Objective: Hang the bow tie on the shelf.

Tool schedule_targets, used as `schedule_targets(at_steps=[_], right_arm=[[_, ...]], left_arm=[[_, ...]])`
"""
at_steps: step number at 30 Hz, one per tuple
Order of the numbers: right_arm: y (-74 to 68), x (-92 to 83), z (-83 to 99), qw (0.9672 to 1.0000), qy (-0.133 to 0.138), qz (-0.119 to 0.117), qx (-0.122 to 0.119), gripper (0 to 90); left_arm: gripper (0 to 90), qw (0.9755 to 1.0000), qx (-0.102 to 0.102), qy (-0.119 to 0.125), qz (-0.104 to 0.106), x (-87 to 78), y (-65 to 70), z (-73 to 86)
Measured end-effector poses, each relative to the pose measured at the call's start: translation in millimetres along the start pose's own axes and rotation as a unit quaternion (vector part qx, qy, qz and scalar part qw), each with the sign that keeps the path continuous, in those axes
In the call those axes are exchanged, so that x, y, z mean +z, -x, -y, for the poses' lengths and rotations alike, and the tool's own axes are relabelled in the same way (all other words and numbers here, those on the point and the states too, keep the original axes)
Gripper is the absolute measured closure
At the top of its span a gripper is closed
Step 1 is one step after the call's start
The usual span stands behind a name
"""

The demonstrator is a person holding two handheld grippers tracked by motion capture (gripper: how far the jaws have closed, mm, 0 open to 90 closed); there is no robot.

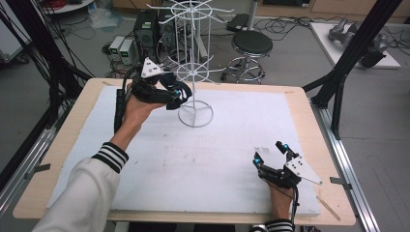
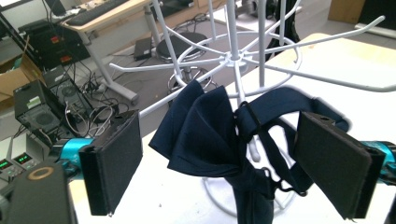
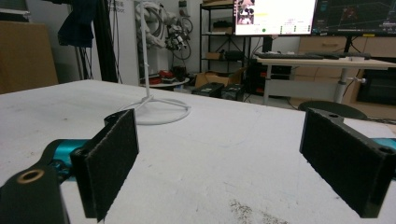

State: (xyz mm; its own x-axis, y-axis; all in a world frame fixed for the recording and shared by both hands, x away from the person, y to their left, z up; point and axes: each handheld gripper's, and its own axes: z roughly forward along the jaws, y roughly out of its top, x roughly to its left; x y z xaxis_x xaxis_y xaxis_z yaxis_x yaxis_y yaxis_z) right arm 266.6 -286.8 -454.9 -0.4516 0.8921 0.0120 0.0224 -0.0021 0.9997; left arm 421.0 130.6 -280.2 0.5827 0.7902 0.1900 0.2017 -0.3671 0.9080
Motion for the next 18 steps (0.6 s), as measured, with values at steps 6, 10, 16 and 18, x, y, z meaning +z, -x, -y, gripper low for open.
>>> schedule_targets(at_steps=[6, 10, 16, 18], right_arm=[[-0.3, -0.2, 0.0, 1.0, -0.001, 0.0, -0.002, 10.8], [-0.2, -0.3, 0.1, 1.0, 0.0, 0.0, 0.002, 10.8], [-0.3, -0.2, 0.0, 1.0, 0.0, 0.0, -0.001, 10.8], [-0.1, -0.1, 0.1, 1.0, 0.0, 0.0, -0.001, 10.8]], left_arm=[[14.4, 0.9999, -0.001, 0.013, -0.001, -7.5, -0.2, 8.0], [13.2, 0.9998, 0.001, 0.022, -0.002, -12.1, -1.0, 12.4], [9.7, 0.9987, 0.0, 0.05, 0.007, -22.7, -0.8, 25.1], [9.7, 0.9983, -0.002, 0.057, 0.013, -27.3, -0.5, 31.0]])
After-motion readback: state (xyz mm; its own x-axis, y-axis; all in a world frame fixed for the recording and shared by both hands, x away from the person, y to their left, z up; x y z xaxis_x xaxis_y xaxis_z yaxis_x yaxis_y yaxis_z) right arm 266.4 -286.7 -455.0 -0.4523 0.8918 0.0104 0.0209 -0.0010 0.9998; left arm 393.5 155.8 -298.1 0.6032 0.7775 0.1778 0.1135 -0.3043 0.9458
